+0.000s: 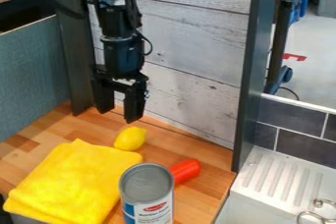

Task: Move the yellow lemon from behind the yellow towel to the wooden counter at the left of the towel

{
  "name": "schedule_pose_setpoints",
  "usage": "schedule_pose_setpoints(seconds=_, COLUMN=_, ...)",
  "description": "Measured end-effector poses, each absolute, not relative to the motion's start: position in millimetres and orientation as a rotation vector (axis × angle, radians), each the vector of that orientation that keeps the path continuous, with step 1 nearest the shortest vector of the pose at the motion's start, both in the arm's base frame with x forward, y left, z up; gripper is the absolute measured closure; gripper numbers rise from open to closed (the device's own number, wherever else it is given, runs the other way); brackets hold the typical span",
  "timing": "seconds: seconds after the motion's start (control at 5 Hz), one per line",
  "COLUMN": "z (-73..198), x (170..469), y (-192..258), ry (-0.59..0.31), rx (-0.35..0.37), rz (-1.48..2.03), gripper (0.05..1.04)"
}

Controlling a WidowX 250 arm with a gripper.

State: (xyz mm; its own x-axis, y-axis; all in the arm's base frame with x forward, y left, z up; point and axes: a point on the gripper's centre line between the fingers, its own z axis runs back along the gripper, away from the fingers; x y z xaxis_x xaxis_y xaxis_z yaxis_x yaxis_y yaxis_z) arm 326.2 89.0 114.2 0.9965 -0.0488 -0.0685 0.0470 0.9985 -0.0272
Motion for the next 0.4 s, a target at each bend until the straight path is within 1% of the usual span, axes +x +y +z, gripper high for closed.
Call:
schedule_pose_setpoints(seconds=0.2, z=101, x=324, y=88, ry=0.107, rx=-0.037, rz=-0.052, gripper=0.081)
schedule_pose_setpoints(seconds=0.4, z=94, x=335, y=91, ry=0.053, rx=-0.022, rz=-0.151, gripper=0.081)
